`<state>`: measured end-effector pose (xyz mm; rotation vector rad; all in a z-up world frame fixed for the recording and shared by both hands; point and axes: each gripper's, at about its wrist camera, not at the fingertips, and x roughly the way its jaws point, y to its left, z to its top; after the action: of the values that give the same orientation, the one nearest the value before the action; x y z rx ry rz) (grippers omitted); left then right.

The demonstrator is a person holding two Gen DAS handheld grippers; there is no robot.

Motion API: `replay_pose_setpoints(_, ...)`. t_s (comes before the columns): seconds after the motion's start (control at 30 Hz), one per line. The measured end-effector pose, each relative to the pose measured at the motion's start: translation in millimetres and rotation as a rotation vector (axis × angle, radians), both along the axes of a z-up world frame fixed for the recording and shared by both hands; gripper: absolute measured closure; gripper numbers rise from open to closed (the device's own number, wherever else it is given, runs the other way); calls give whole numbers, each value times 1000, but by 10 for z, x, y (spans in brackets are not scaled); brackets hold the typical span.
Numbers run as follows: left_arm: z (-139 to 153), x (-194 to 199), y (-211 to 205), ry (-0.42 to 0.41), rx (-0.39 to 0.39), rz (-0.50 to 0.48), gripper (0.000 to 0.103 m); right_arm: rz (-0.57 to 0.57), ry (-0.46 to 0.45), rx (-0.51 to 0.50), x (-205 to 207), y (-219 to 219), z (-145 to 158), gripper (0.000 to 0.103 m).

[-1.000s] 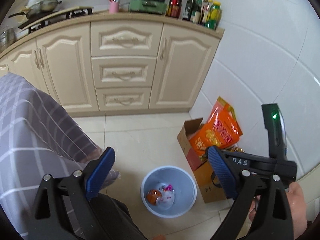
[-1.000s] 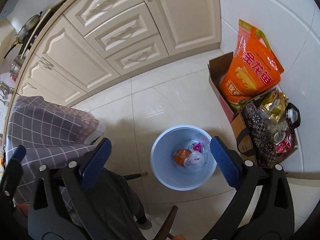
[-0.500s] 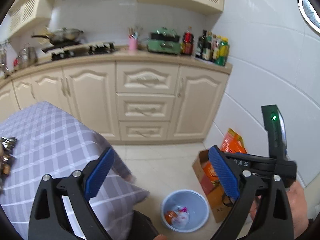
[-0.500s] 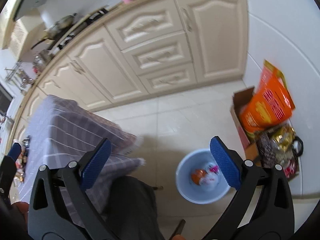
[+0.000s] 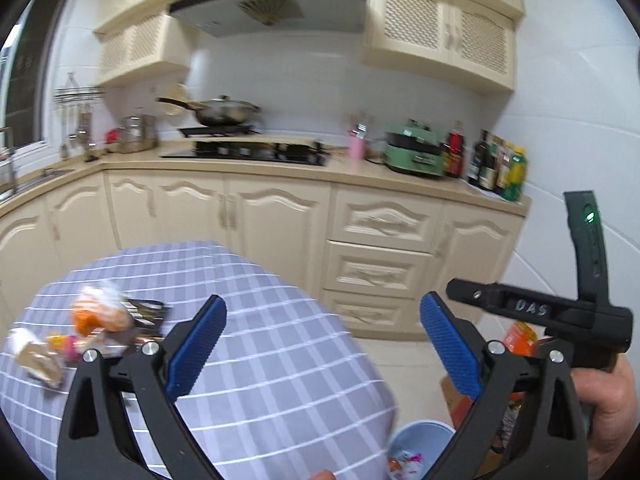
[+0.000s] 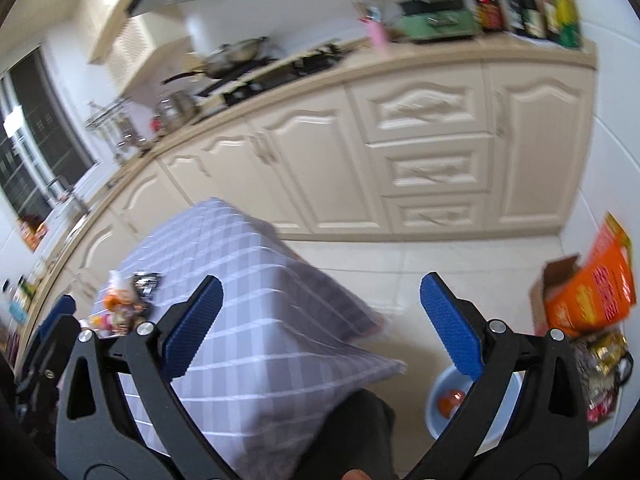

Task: Collect trash
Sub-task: 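Swing both tools back over the table, then grasp the white tissue with left tool while right tool grasps dried orange slice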

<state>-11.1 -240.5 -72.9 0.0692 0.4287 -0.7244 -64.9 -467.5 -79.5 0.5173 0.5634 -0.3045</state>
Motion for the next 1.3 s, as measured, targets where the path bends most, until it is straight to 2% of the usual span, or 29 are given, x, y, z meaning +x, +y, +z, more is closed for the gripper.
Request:
replay_pose_setpoints(0.23,111,196,660,-29,-5,155,7,141,-45,-47,471,608,303,6)
replay_pose_setpoints(0.43,87,435,1263,-20,-8,325,7,262,-44,-86,873,1168,366,6)
replay_pose_setpoints(0.63,-162,711,1840,40,36,502,7,364,-14,-104,1163,1618,251,6)
replay_pose_setpoints(0.77,-365,922,2153,89,79,586,7,416,14,-110,1325,1876,137,6)
replay_pose_setpoints(0.9,-514,1168,2304,143,102,632,7,446,37,-102,1446,2012,21,6)
replay_pose_setpoints(1.1,-662,1566,2293,150,168,705,7,483,62,-100,1599,2171,-92,6)
replay_pose_setpoints(1.17,-707,1667,2368,181,136,691,8,505,66,-99,1639,2236,-132,6)
replay_pose_setpoints(1.2,-724,1702,2427,206,105,677,16,516,68,-100,1653,2263,-145,6)
replay_pose_setpoints(1.23,-734,1725,2459,220,87,666,36,539,73,-106,1676,2327,-175,6)
replay_pose_setpoints(1.3,-757,1771,2534,251,57,628,50,582,79,-112,1713,2435,-219,6)
